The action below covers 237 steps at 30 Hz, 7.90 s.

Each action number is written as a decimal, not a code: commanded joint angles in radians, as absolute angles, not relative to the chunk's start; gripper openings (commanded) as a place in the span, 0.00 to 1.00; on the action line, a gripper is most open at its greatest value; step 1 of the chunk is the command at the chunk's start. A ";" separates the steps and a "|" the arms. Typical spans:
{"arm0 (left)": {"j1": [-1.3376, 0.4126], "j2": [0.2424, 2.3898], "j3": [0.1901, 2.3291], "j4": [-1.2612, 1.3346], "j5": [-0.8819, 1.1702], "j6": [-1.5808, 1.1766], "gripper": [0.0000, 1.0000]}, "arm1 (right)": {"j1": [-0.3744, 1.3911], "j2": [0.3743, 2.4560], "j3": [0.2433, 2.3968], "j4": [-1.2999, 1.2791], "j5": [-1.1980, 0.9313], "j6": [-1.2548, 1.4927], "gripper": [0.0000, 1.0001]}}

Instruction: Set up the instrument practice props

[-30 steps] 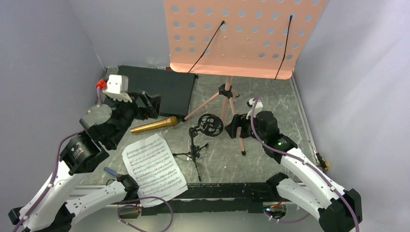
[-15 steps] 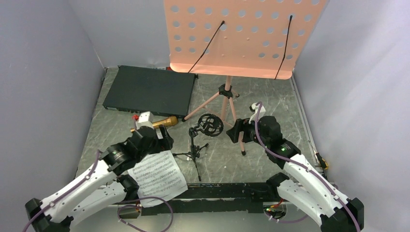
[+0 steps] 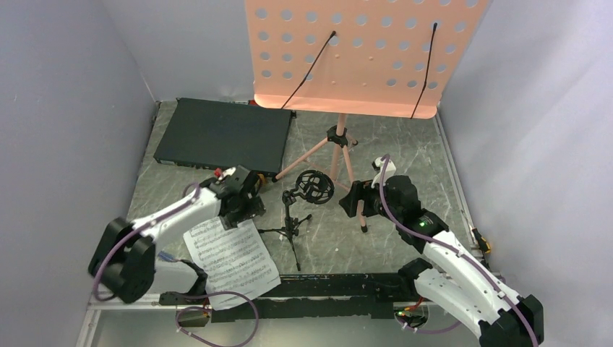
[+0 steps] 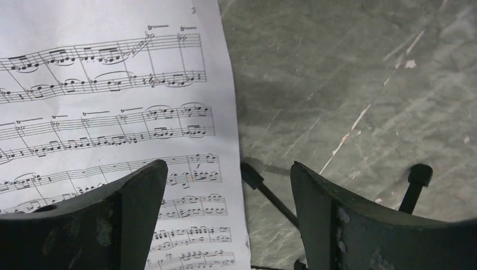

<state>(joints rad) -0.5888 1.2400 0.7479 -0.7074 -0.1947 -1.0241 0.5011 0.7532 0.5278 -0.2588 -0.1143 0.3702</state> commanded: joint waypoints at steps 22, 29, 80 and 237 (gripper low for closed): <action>-0.545 1.417 0.820 -0.819 -0.265 -1.104 0.47 | 0.506 0.741 0.558 -0.286 -0.115 0.359 0.87; -0.544 1.382 0.823 -0.736 -0.184 -1.029 0.70 | 0.506 0.723 0.546 -0.289 -0.105 0.369 0.87; -0.544 0.815 0.826 -0.679 -0.109 -0.766 0.03 | 0.507 0.693 0.519 -0.285 -0.096 0.397 0.87; -0.979 1.206 1.389 -0.219 0.300 -0.650 0.77 | 0.523 0.665 0.672 0.322 -0.745 0.956 0.76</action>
